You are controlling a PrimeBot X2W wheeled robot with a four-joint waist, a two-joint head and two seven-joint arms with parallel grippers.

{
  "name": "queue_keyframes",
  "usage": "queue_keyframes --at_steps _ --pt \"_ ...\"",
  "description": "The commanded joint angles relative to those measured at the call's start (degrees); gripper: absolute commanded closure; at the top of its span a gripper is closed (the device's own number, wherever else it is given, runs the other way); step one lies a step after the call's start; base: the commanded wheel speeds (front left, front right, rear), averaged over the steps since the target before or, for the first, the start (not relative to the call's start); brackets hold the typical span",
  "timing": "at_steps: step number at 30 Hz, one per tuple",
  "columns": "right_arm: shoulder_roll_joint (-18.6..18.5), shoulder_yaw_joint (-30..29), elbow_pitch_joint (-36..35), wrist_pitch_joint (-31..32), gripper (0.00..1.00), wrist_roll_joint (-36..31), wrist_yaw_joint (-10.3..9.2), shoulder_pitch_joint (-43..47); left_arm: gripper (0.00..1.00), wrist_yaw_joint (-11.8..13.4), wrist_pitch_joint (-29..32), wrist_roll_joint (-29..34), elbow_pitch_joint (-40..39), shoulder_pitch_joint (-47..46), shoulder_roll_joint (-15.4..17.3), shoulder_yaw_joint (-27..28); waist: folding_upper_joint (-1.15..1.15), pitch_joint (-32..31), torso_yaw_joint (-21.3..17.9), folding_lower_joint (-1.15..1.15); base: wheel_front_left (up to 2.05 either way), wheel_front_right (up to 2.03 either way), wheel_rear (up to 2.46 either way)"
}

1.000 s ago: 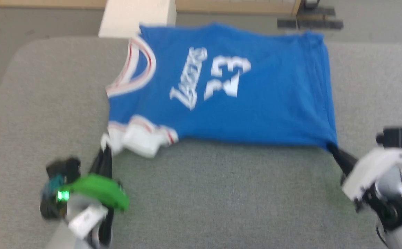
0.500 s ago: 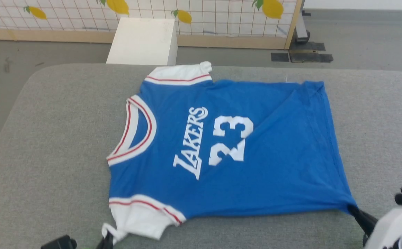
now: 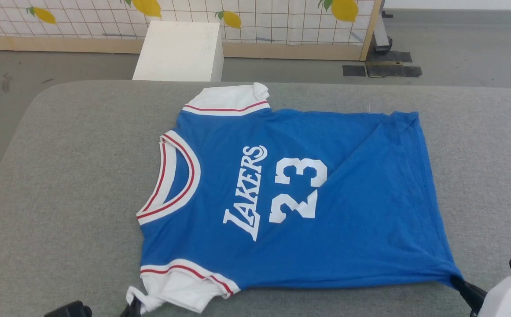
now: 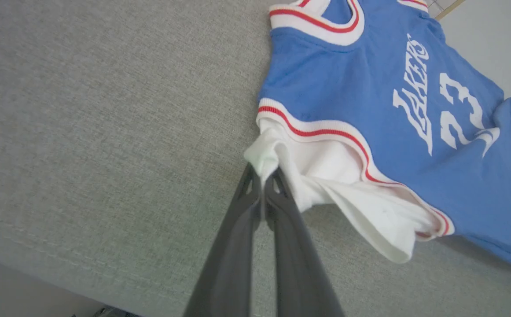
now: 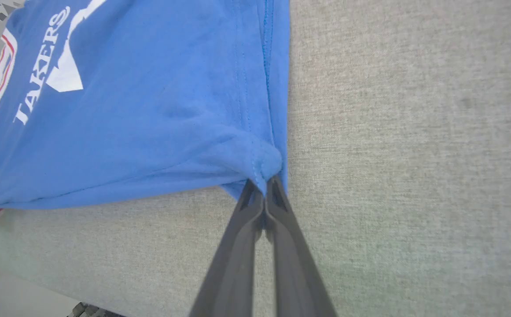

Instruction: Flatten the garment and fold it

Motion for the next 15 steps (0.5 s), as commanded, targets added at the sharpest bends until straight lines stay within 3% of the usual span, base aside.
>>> queue_keyframes --at_steps 1,15 --pt "0.03 -0.45 -0.68 0.33 1.0 -0.61 -0.09 -0.28 1.0 0.23 -0.26 0.53 -0.56 -0.49 1.09 0.37 0.0 0.1 -0.03 0.01 0.0 0.0 0.0" --pt "-2.23 0.28 -5.7 8.52 1.0 -2.65 -0.09 -12.08 1.0 -2.6 6.11 3.86 -1.67 -19.69 6.4 -1.31 0.0 5.89 -1.08 0.01 0.0 0.0 0.0"
